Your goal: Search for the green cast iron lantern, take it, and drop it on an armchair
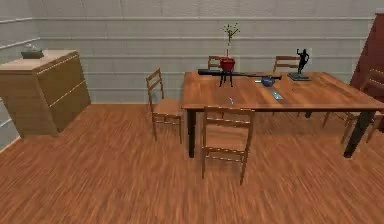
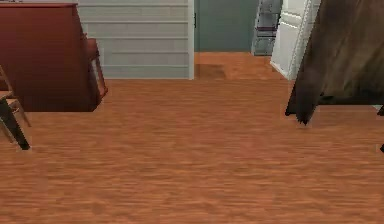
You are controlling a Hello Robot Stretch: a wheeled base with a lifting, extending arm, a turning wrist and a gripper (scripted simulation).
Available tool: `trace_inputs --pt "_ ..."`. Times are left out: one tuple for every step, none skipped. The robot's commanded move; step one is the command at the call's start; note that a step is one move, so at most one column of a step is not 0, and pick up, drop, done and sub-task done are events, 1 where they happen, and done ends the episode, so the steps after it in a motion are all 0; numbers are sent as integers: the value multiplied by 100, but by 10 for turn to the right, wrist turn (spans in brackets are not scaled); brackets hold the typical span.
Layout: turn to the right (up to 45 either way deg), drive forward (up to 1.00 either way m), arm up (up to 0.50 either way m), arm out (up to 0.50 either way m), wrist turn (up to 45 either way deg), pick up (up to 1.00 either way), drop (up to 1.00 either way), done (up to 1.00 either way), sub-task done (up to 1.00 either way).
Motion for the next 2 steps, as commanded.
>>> trace_inputs --pt "450 0 0 0 0 0 0 0 0" --pt "450 0 0 0 0 0 0 0 0"
